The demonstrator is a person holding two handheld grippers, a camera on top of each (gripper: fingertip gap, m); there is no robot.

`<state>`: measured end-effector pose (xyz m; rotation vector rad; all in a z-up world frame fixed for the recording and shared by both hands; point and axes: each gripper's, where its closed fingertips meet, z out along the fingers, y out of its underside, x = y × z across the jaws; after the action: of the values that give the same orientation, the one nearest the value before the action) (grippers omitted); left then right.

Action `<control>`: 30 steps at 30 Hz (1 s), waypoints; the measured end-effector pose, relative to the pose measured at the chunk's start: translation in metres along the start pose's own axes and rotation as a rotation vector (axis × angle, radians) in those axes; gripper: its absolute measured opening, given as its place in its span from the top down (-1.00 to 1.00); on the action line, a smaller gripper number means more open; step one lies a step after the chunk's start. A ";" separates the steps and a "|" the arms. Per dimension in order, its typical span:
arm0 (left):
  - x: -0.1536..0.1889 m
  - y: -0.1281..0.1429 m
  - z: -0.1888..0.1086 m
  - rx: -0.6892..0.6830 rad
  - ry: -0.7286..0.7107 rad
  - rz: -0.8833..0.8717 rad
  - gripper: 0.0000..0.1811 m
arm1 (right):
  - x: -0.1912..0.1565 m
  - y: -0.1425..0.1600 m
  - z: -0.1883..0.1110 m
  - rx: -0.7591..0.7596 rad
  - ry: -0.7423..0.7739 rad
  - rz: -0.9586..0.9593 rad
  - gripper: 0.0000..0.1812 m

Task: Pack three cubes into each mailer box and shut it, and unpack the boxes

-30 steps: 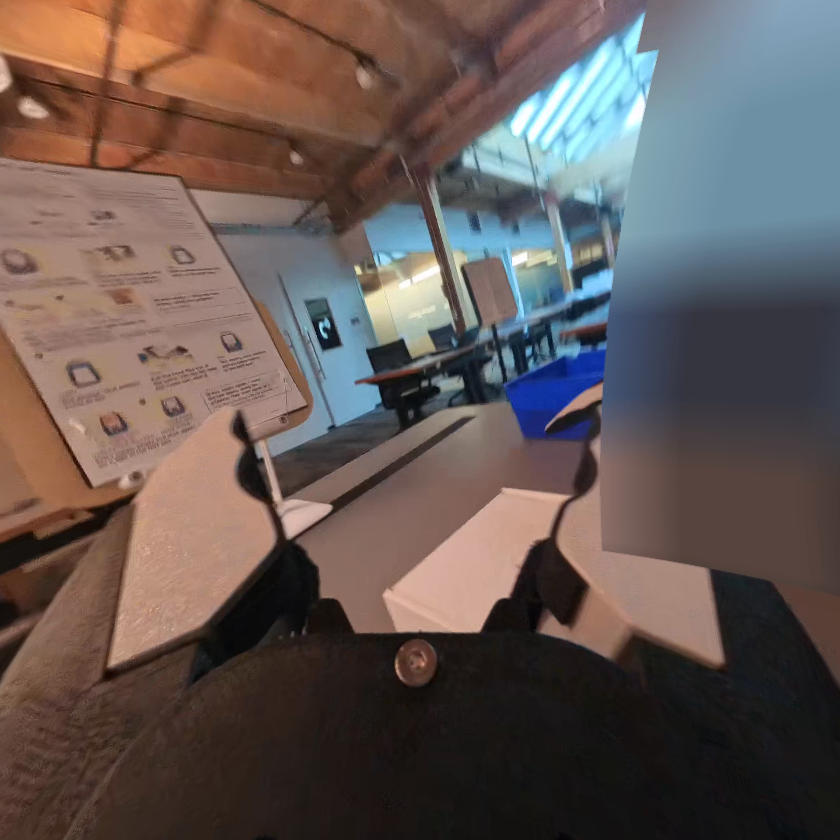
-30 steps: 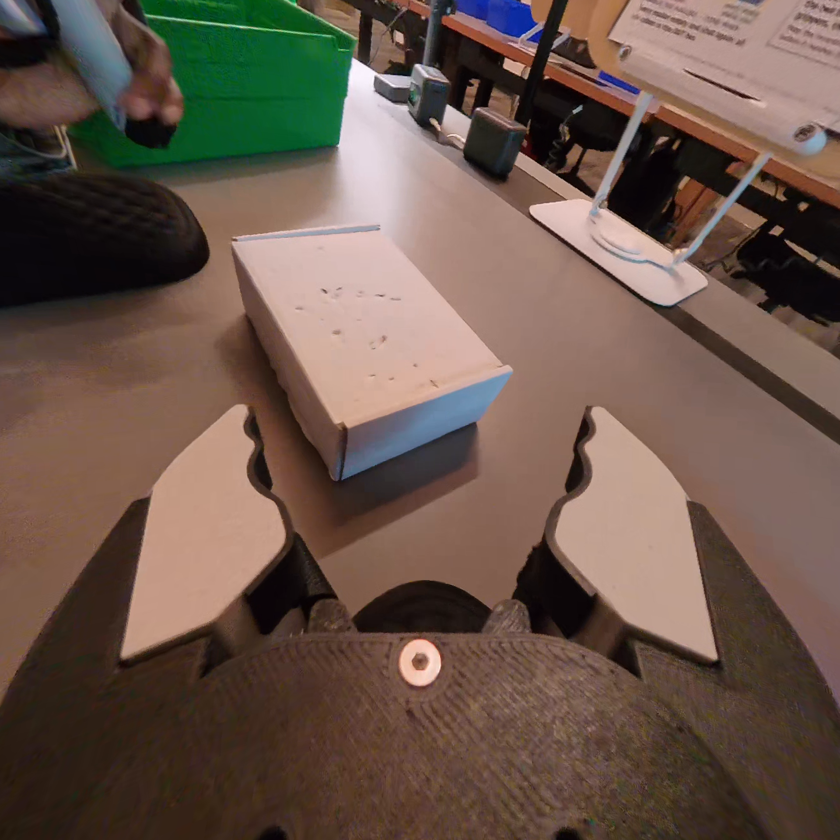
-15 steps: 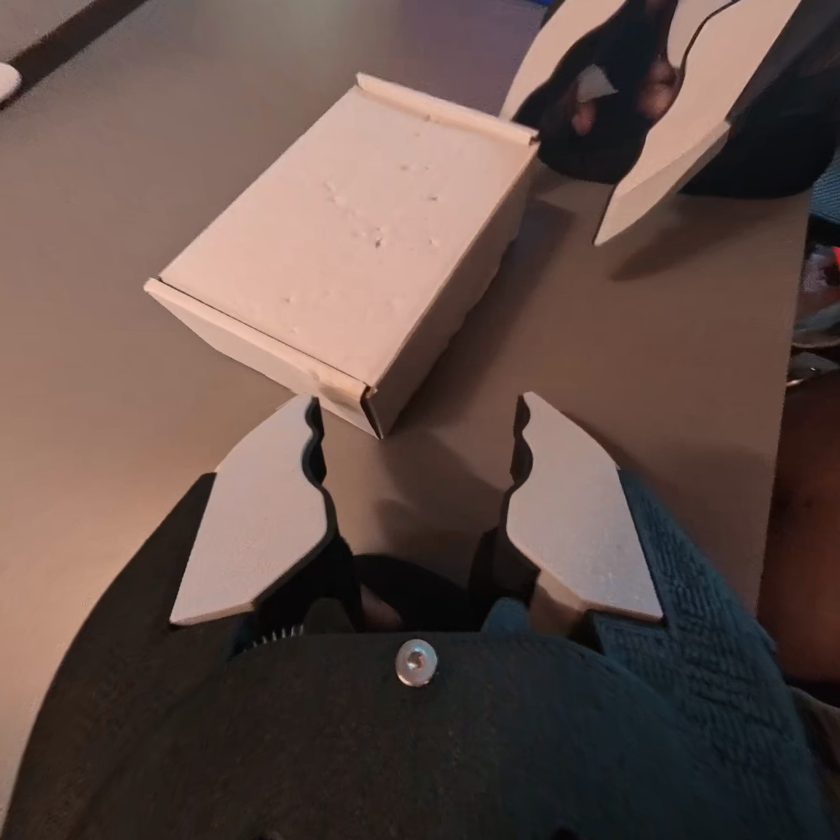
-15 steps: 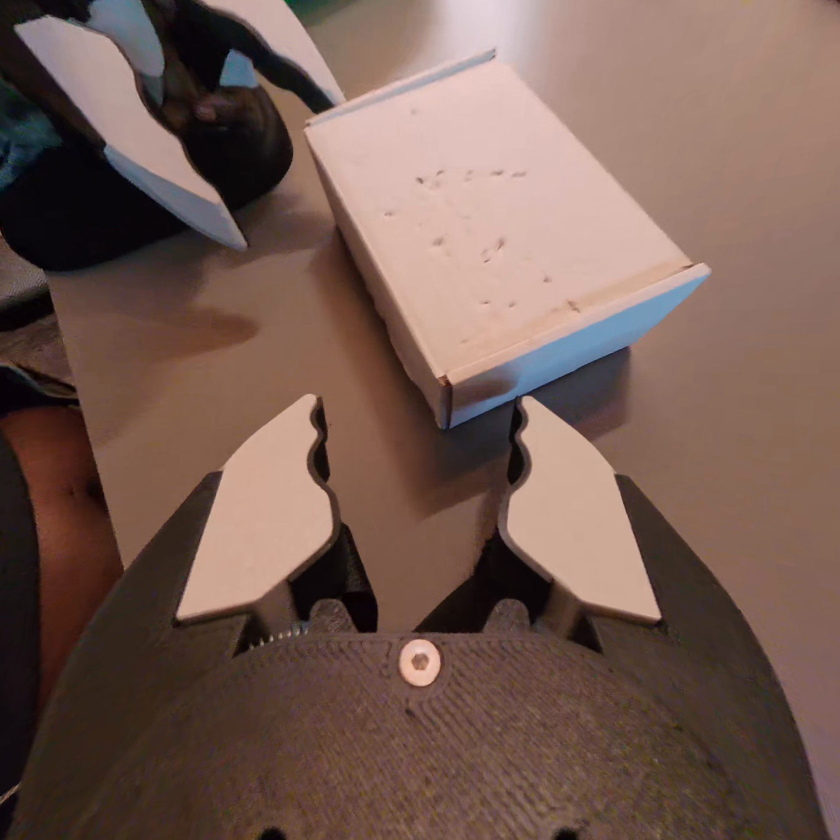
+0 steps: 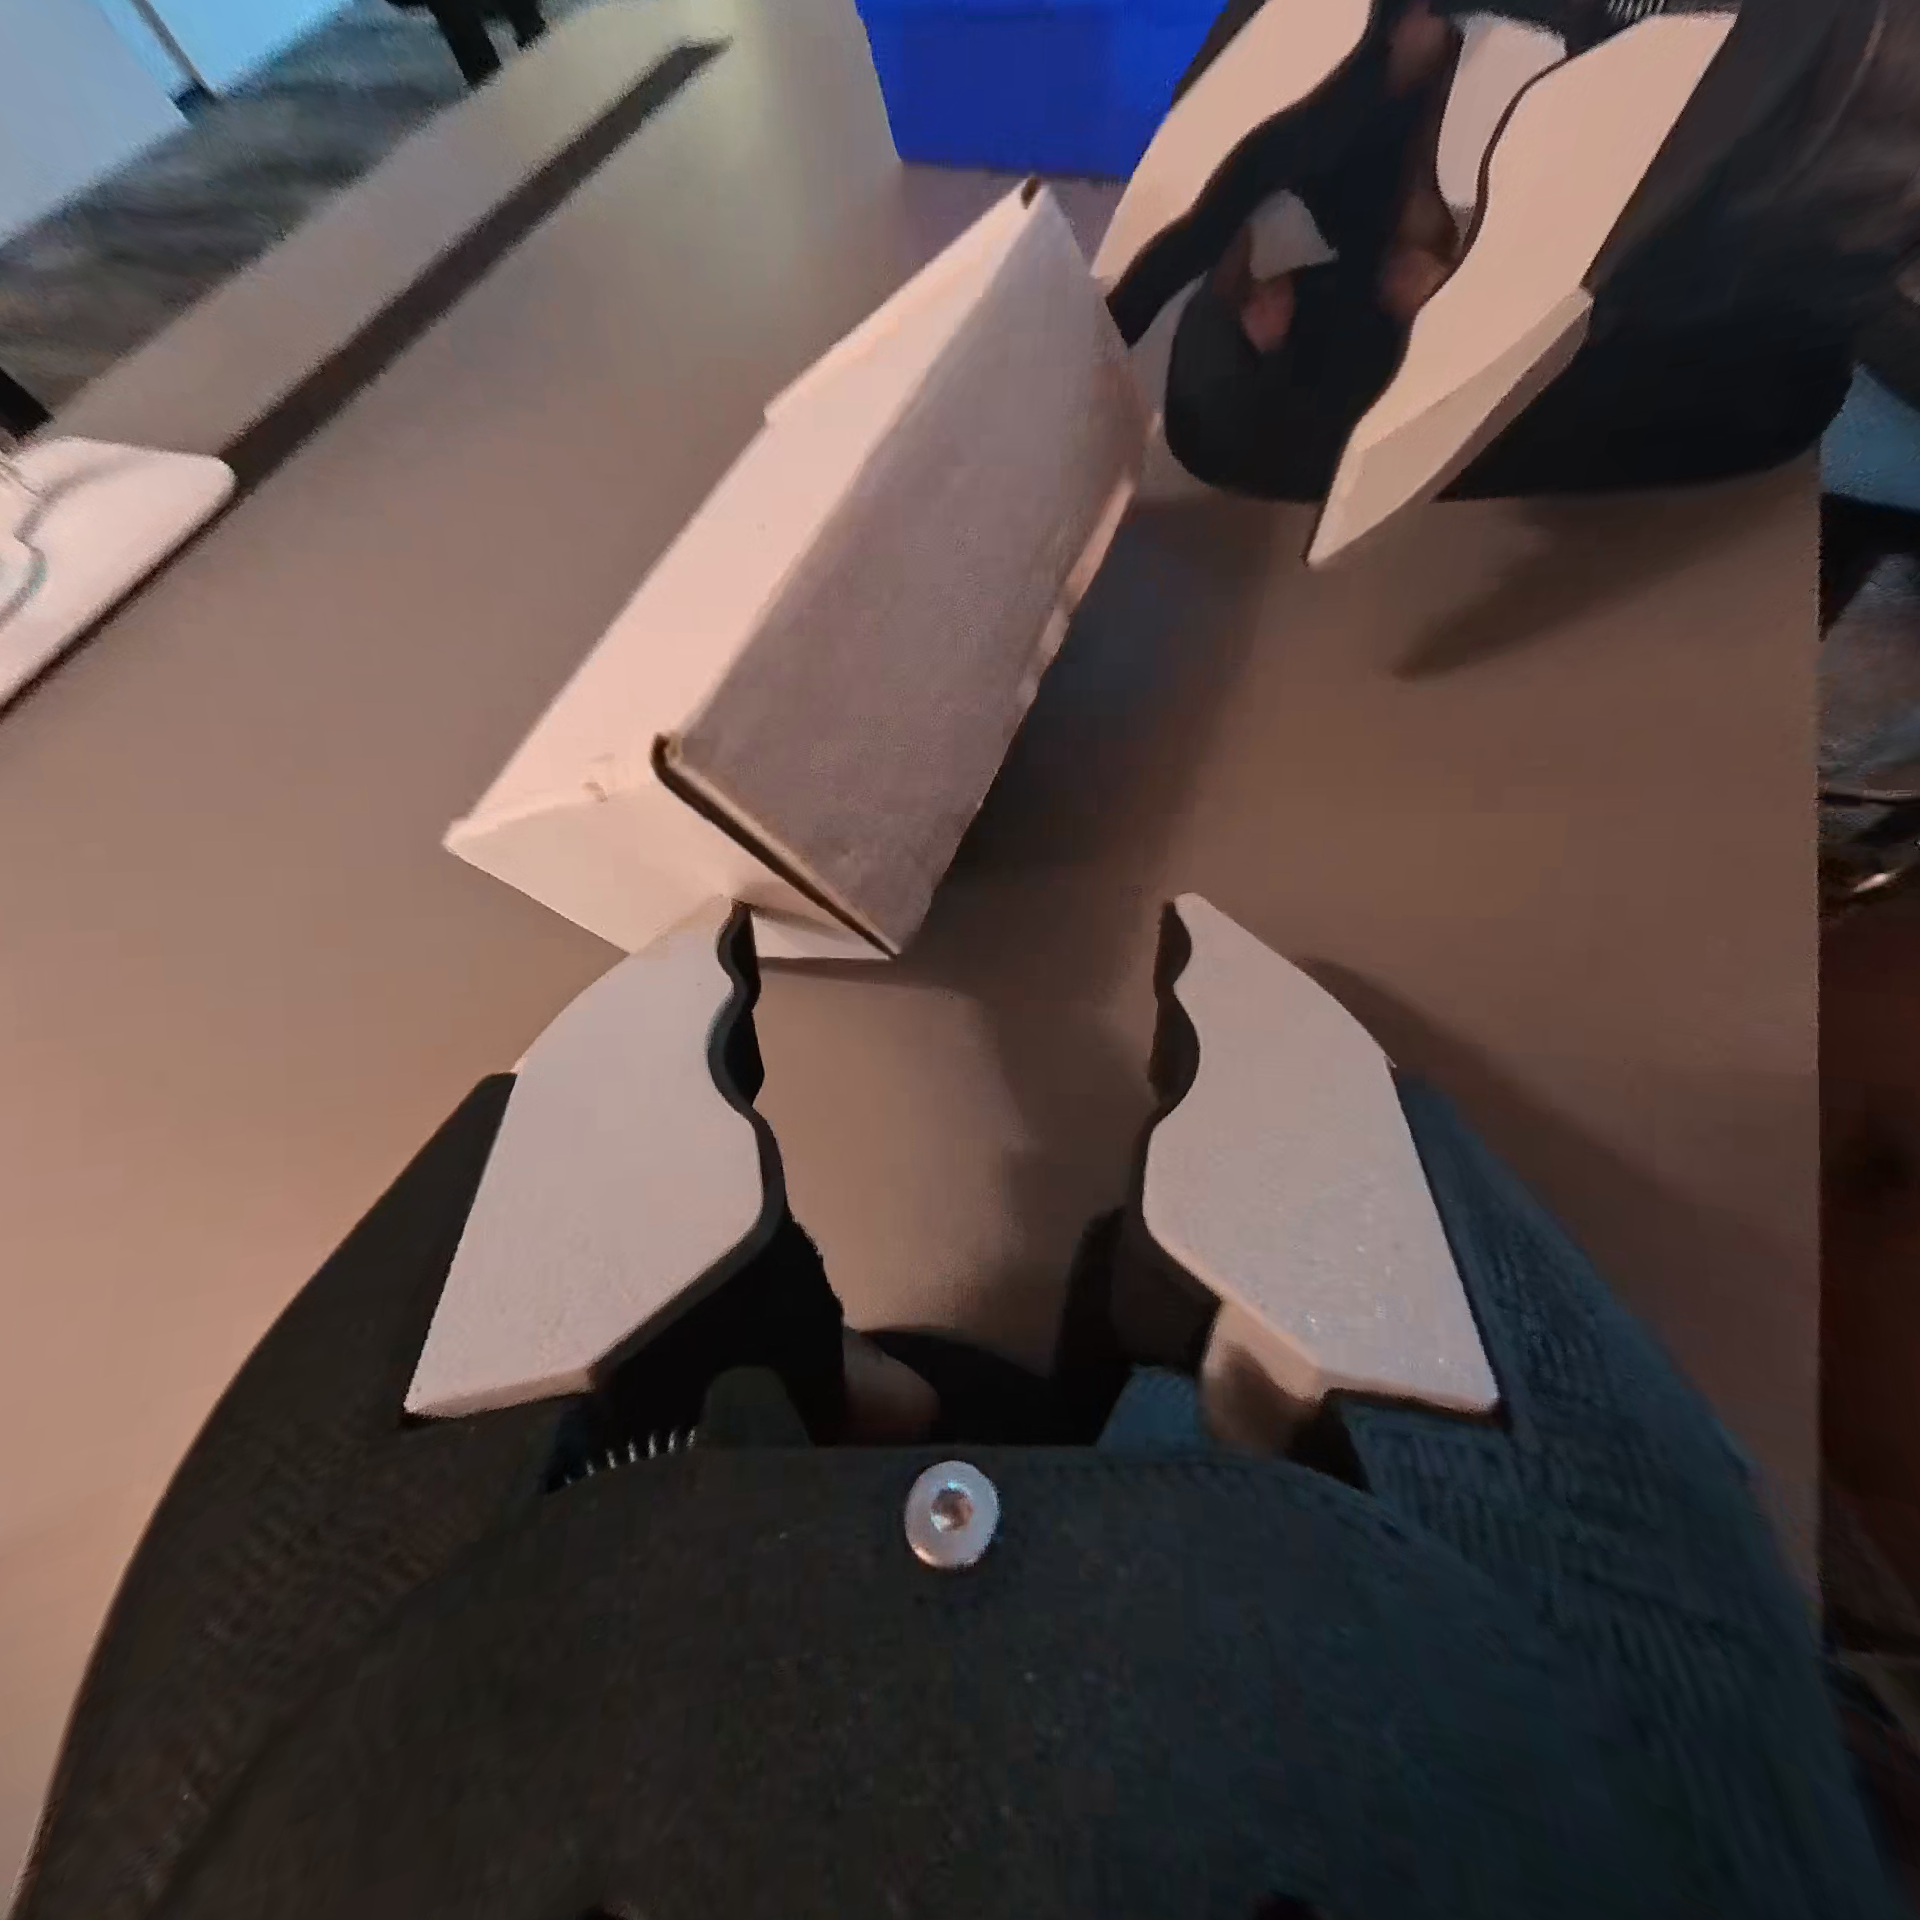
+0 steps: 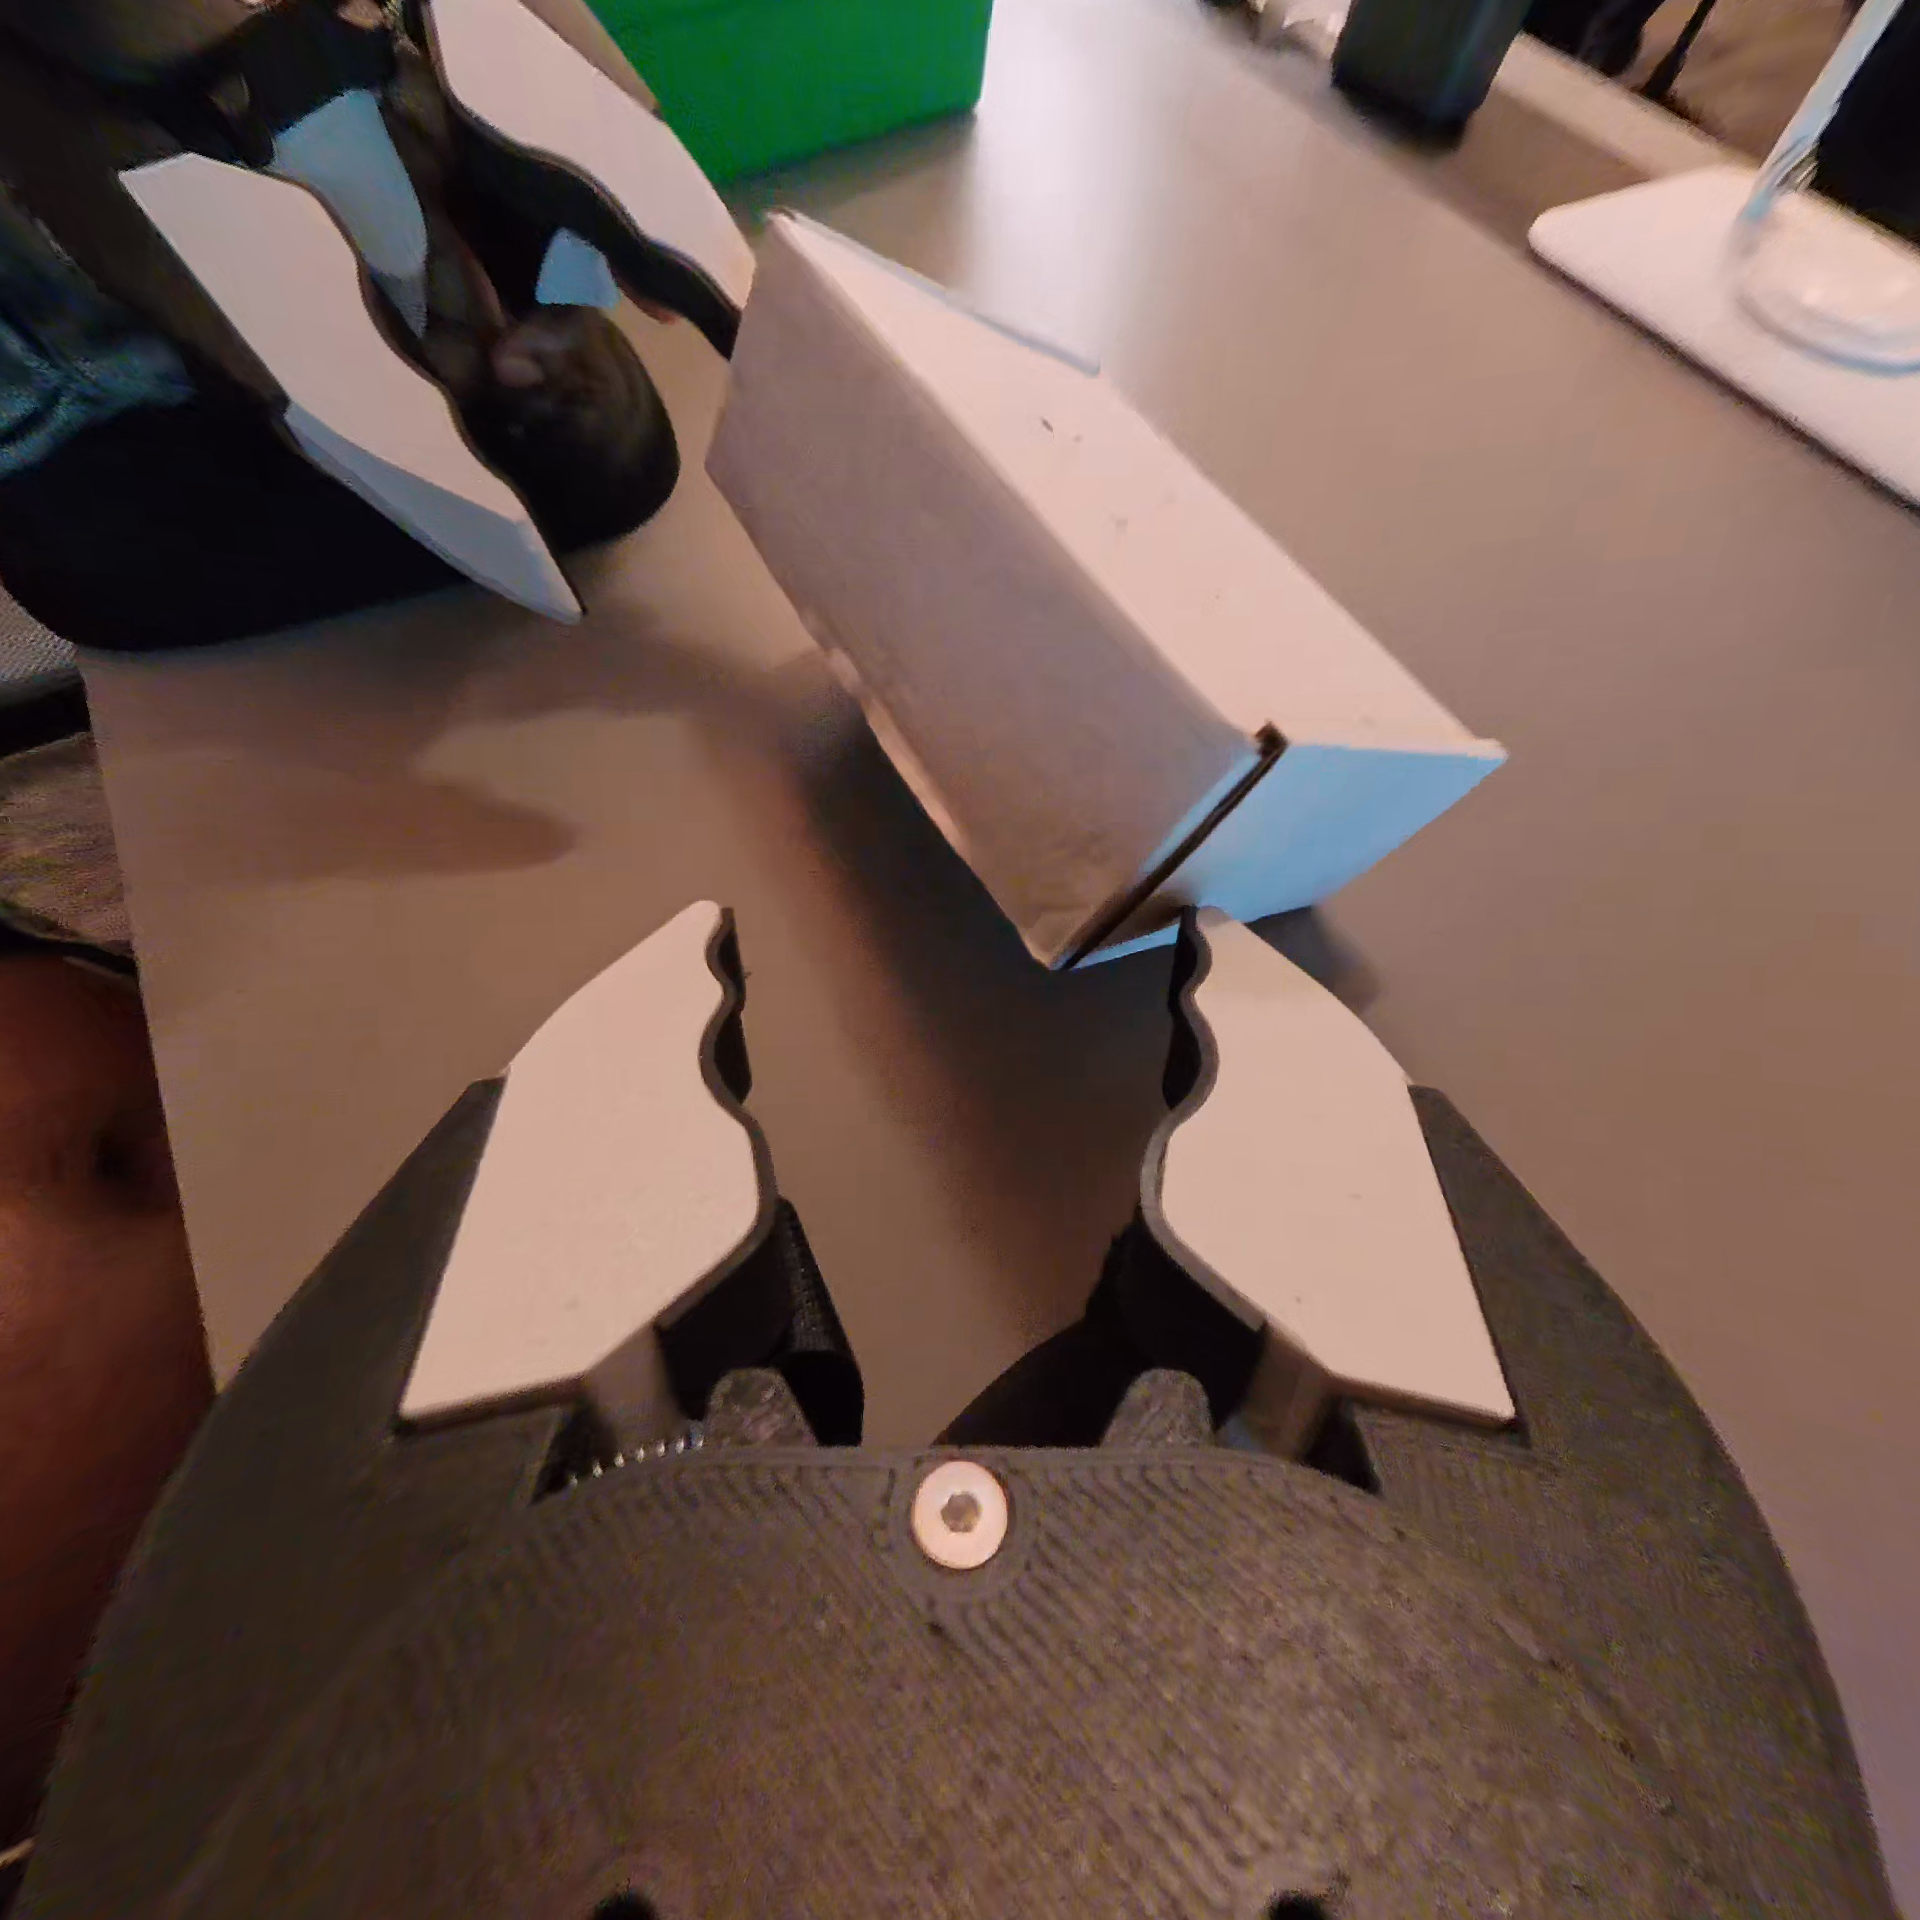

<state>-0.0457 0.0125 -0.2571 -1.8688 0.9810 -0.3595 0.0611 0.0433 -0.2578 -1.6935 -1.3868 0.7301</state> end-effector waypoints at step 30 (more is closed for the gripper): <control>-0.012 -0.034 -0.011 0.173 -0.043 -0.136 0.07 | 0.018 -0.026 -0.020 0.202 0.114 -0.053 0.28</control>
<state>-0.0436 0.0220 -0.2212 -1.7814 0.7709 -0.4680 0.0692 0.0579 -0.2245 -1.5115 -1.2320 0.7079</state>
